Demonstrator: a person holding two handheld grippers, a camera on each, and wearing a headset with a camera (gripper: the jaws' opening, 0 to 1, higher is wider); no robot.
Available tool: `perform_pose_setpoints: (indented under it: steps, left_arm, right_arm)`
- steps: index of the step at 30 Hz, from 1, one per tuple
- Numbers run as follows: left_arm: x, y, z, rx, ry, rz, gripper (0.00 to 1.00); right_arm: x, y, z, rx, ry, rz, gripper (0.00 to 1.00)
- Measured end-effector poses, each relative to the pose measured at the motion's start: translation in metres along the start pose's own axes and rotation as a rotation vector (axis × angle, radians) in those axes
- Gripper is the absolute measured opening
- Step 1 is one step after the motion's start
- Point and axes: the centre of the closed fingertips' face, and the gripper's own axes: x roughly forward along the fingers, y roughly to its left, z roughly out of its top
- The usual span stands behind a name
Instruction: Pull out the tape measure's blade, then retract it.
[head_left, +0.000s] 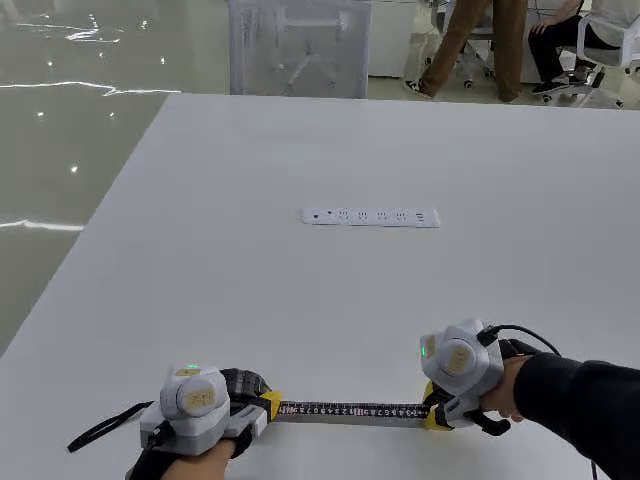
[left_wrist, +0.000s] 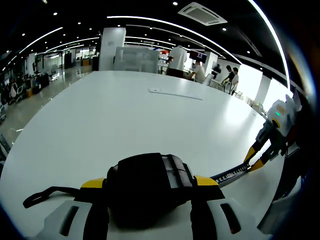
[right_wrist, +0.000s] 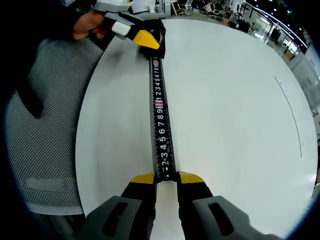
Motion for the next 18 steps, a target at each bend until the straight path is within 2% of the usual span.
perform_pose_setpoints:
  steps: [18]
  left_arm:
    - [0.0006, 0.0004, 0.0000, -0.006, 0.003, -0.004, 0.62]
  right_arm:
    - [0.0036, -0.0011, 0.0102, 0.014, -0.023, -0.010, 0.12]
